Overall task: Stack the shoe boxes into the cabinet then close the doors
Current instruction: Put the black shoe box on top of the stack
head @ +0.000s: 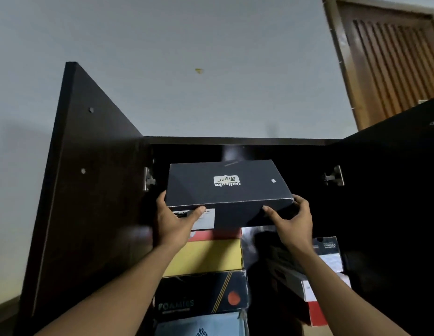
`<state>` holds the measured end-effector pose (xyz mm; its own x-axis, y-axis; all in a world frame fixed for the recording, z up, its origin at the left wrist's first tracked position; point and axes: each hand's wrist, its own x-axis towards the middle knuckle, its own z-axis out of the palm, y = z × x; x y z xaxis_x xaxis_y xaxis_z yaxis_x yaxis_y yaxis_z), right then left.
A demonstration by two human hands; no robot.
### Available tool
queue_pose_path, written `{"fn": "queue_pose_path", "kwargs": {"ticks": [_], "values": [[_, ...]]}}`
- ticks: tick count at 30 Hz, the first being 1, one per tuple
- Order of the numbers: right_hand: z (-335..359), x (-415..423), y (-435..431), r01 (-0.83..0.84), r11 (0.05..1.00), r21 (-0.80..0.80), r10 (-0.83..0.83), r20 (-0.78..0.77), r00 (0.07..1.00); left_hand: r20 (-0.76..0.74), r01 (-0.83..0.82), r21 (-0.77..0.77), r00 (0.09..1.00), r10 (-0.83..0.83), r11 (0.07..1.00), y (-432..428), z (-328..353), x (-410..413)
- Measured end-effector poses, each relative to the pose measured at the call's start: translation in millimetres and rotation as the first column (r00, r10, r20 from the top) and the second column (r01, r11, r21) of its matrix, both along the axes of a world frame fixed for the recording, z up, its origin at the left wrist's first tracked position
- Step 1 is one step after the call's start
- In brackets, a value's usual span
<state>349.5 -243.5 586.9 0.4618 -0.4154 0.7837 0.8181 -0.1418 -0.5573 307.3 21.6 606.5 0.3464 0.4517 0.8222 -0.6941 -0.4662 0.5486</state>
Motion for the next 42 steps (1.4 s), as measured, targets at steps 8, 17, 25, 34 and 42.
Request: {"fn": "queue_pose_path", "kwargs": {"ticks": [8, 17, 25, 34, 42], "values": [[12.0, 82.8, 31.9, -0.062, 0.998, 0.002, 0.062, 0.029, 0.998, 0.051, -0.249, 0.042, 0.968, 0.246, 0.968, 30.6, 13.4, 51.5], [25.8, 132.2, 58.0, -0.11, 0.994, -0.019, 0.111, 0.056, 0.992, 0.163, -0.301, 0.016, 0.942, 0.295, 0.954, 39.1, 19.0, 90.1], [22.7, 157.1, 69.2, -0.03, 0.977, -0.211, 0.043, 0.055, 0.998, 0.151, -0.481, 0.173, 0.875, 0.459, 0.86, 47.6, 7.4, 126.0], [25.5, 167.6, 79.9, -0.052, 0.949, -0.312, 0.054, -0.003, 0.999, 0.028, -0.578, 0.379, 0.787, 0.616, 0.723, 56.2, 4.3, 149.3], [32.1, 174.4, 89.5, -0.073, 0.927, -0.368, 0.052, -0.067, 0.996, -0.101, -0.492, 0.516, 0.778, 0.62, 0.701, 58.1, -0.7, 155.8]]}}
